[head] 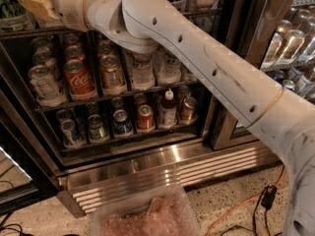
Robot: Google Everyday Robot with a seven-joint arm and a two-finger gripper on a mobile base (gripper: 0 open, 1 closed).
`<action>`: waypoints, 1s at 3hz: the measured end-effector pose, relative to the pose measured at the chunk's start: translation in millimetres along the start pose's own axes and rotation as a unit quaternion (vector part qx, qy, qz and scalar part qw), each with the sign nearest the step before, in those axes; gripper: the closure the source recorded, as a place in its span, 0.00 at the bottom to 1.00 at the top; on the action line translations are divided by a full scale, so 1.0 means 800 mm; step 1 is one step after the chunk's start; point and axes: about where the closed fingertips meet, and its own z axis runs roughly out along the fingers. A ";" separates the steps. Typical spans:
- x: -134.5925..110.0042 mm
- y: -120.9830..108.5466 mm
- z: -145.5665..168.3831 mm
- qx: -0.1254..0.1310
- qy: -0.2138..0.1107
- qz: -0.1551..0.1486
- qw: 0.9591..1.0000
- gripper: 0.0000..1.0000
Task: Pick water bottle from top shelf of fridge
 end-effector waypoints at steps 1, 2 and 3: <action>-0.006 0.005 0.000 -0.006 -0.004 -0.005 1.000 1.00; -0.014 0.010 -0.003 -0.009 -0.002 -0.012 1.000 1.00; -0.044 0.037 -0.025 -0.023 0.013 -0.030 0.999 1.00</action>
Offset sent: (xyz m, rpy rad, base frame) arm -0.0990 -0.0256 0.0498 -0.1081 -0.1444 0.0422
